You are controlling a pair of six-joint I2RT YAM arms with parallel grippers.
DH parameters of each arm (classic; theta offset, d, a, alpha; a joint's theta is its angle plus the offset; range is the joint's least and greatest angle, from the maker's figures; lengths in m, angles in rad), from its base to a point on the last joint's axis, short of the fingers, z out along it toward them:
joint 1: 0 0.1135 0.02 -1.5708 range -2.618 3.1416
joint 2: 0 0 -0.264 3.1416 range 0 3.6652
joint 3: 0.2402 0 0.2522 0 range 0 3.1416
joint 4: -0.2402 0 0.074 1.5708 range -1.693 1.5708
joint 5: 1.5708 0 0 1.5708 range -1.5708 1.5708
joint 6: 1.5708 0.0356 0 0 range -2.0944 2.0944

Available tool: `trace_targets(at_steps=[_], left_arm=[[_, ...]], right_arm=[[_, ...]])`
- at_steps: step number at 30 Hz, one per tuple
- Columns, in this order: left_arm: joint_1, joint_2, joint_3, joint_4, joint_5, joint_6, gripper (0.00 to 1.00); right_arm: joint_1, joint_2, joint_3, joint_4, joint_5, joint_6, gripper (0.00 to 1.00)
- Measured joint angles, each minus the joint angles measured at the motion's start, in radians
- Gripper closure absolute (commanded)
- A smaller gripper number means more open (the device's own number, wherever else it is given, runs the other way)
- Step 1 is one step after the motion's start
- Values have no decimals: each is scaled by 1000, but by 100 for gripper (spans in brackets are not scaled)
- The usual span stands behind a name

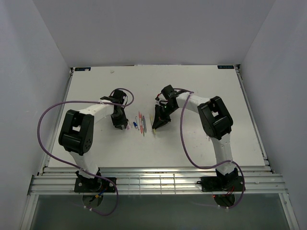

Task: Open the pen caps

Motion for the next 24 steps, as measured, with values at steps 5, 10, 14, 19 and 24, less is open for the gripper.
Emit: trace_targets(at_steps=[5,10,14,19,24], left_arm=[[2,0,0,1,6,-4,62],[2,0,2,0,10,-3,62],[3,0,2,0,15,-3,61],[5,0,2,0,21,0,62],[5,-2,2,0,24,5,62]], right_arm=[[0,5,11,-6,-2,-2,84],[3,26,35,-9,-8,-3,78],[8,39,43,-17,-10,-3,68],[12,48,62,-21,-11,-6,59],[12,48,82,-28,-5,-10,59]])
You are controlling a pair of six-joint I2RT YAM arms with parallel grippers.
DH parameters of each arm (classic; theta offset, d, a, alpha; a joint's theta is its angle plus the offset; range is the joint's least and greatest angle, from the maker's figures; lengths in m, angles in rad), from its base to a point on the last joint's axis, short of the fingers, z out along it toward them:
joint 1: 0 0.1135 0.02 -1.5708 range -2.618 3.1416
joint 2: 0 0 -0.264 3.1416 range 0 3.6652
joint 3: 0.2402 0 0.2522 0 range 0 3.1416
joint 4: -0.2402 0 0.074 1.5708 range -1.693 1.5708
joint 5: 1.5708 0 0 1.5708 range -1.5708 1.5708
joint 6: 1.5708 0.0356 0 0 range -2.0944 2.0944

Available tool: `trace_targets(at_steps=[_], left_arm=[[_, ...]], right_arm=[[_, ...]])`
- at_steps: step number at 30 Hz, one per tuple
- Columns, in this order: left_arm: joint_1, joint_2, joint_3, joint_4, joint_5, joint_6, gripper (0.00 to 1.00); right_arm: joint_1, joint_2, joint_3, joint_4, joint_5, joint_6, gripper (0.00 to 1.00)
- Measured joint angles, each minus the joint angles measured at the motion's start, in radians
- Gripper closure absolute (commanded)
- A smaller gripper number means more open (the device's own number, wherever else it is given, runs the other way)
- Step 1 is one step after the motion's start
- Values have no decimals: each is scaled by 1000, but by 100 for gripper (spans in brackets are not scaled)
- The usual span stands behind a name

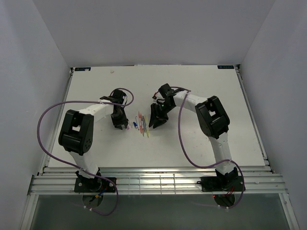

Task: Open the pen caps

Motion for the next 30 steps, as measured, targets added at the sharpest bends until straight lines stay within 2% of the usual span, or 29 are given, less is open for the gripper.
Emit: trace_targets(at_steps=[4,8,13,18,23,30], left_arm=[[0,-5,0,-8,12,-1,61],[0,-39,0,-22,41,-11,61],[0,-124,6,-49,85,-42,58],[0,-219,9,-60,137,-82,58],[0,-280,14,-84,172,-95,58],[0,-307,42,-90,200,-94,58]], right_arm=[[-14,-9,4,-8,20,-6,59],[-83,-63,-7,-31,48,-23,59],[-242,-222,-41,-75,134,-52,59],[-407,-367,-117,-116,284,-97,62],[-517,-375,-186,-172,404,-128,64],[-572,-356,-236,-209,505,-161,65]])
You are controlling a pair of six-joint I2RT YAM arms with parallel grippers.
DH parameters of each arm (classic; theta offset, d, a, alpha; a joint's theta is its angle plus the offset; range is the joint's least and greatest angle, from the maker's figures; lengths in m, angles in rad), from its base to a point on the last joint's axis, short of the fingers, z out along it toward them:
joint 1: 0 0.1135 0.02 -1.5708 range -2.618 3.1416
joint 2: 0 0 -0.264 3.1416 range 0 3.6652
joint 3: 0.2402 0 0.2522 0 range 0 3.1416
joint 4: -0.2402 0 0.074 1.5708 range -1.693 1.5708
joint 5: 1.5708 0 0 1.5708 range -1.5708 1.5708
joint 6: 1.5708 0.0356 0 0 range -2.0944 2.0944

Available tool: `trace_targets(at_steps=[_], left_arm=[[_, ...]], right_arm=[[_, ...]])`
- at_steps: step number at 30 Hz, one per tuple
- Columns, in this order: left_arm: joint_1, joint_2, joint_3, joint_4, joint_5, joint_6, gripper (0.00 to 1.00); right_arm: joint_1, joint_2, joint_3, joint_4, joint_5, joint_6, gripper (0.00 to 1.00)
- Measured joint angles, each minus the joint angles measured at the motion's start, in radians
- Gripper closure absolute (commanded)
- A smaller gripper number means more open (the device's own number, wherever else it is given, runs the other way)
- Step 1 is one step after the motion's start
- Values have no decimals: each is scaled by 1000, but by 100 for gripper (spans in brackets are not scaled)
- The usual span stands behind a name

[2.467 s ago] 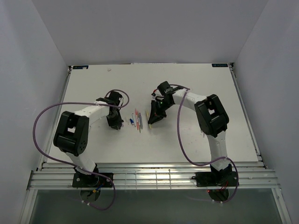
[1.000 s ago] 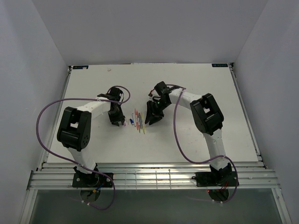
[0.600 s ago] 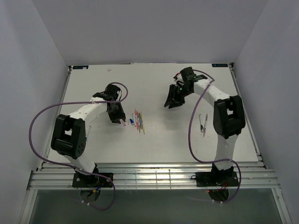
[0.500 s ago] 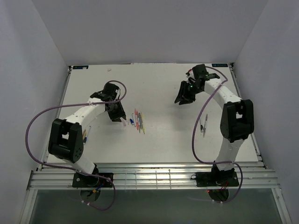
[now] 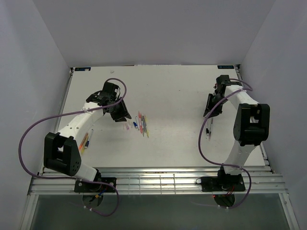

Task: Open the pen caps

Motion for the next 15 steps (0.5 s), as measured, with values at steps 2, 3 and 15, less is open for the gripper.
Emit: trace_targets(at_steps=[2,3,15], left_arm=[[0,-1,0,-1,8,0,58],[0,-1,0,-3,11,0,58],[0,-1,-1,0,29,-4,58]], right_arm=[[-4,0,-1,-2,19,-11,65],[-4,0,-1,-1,31,-15,65],[-4,16,-76,18,77,-33,68]])
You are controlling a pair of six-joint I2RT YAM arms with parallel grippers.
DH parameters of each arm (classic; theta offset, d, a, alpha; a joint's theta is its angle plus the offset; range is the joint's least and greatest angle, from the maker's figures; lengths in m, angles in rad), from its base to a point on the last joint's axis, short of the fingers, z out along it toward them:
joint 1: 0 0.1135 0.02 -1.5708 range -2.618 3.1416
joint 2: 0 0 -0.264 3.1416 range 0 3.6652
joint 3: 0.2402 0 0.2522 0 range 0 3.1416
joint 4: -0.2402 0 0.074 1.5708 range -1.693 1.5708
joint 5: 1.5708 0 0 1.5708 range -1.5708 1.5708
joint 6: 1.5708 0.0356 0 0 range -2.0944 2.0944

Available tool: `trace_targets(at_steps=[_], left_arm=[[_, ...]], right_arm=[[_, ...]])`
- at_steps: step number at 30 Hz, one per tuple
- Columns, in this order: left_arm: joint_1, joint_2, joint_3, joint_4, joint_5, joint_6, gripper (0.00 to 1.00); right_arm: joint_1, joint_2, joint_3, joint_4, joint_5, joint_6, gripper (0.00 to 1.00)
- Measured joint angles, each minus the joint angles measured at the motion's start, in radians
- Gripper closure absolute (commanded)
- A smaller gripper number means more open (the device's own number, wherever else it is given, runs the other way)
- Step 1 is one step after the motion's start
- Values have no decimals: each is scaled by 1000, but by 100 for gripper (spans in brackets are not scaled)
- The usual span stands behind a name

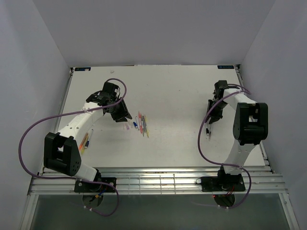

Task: Open the pen caps

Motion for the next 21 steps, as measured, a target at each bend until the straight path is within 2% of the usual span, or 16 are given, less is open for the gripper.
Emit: trace_targets(at_steps=[16,21], left_arm=[[0,0,-2,16,12,-11,58],[0,0,-2,16,14,-11,59]], right_arm=[[61,35,-21,39,13,-3,79],[78,35,-21,42,15,0,90]])
